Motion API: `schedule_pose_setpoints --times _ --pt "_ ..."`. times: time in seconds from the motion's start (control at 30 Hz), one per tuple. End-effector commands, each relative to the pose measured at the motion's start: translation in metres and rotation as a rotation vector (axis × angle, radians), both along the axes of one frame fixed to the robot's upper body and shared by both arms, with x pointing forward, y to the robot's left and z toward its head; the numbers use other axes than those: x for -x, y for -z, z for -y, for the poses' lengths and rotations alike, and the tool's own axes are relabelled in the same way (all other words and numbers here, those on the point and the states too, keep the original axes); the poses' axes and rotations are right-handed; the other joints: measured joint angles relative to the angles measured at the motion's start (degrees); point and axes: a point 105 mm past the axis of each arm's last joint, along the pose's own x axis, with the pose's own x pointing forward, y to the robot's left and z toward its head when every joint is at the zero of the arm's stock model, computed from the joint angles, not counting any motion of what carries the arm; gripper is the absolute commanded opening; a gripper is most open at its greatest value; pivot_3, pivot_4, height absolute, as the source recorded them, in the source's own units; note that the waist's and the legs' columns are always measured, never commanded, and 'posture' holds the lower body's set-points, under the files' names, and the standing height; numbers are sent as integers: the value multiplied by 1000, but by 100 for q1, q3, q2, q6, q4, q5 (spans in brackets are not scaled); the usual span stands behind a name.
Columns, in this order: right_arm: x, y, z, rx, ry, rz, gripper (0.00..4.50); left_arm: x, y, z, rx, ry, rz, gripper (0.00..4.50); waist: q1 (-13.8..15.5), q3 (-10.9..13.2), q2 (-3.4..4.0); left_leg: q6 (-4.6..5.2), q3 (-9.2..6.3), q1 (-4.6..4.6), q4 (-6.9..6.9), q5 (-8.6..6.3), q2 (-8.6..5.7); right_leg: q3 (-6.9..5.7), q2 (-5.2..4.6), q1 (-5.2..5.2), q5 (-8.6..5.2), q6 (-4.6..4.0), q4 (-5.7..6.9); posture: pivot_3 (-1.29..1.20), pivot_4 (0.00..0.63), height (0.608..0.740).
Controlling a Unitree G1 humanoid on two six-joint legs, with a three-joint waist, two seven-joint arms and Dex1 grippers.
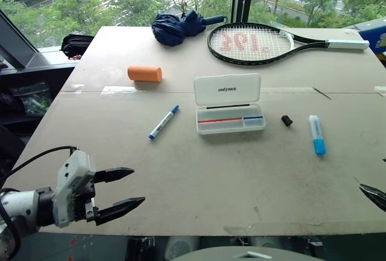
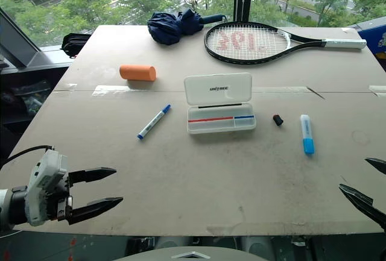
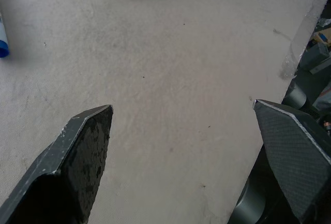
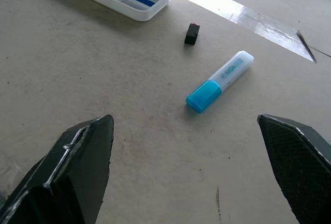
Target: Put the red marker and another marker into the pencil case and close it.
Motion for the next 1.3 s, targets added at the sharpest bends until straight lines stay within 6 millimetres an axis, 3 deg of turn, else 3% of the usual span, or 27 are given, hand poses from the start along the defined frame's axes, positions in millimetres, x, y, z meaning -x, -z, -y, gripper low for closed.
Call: schedule_pose_setpoints --times 0.03,0.13,0.3,0.5,0.7,0.8,1.03,1.07,1.3 --pt "5 -11 -9 13 -15 82 4475 -23 -6 12 3 16 112 4408 0 0 0 0 0 0 0 0 0 0 0 0 0 0 0 0 150 730" --pt "14 -18 -44 -44 -113 140 4475 -65 -15 54 -13 108 180 4408 218 -4 51 -1 11 -3 6 2 19 -71 -28 27 -5 6 -2 0 150 730" --pt "19 -28 -85 -83 -256 115 4475 -98 -7 99 -73 275 163 4408 24 -13 25 12 95 13 8 -4 47 -56 5 39 11 29 5 0 150 730" --pt "17 -36 -108 -75 -314 122 4475 -147 4 141 -126 316 191 4408 -17 -5 3 21 106 19 7 -9 46 -45 20 35 11 32 5 0 150 730" --pt "18 -42 -123 -61 -330 157 4475 -166 19 155 -225 366 205 4408 -16 0 -6 21 101 9 8 -9 49 -46 27 29 11 32 6 0 150 730" --pt "19 -40 -128 -68 -332 164 4500 -170 30 151 -290 380 203 3577 -15 0 -6 21 98 6 9 -9 49 -48 28 27 11 32 7 0 150 730" --pt "21 -37 -132 -81 -334 176 4500 -167 36 147 -318 447 213 251 -5 -1 -6 21 100 6 11 -9 51 -47 23 28 11 32 6 0 150 730" --pt "21 -36 -132 -83 -335 177 4500 -164 36 147 -311 473 219 60 -5 -4 -6 21 100 6 11 -9 51 -47 23 28 11 32 7 0 150 730" --pt "21 -32 -124 -72 -283 154 4500 -128 33 136 -301 716 244 60 -11 -5 -3 21 102 7 10 -9 58 -48 23 27 10 31 6 0 150 730"
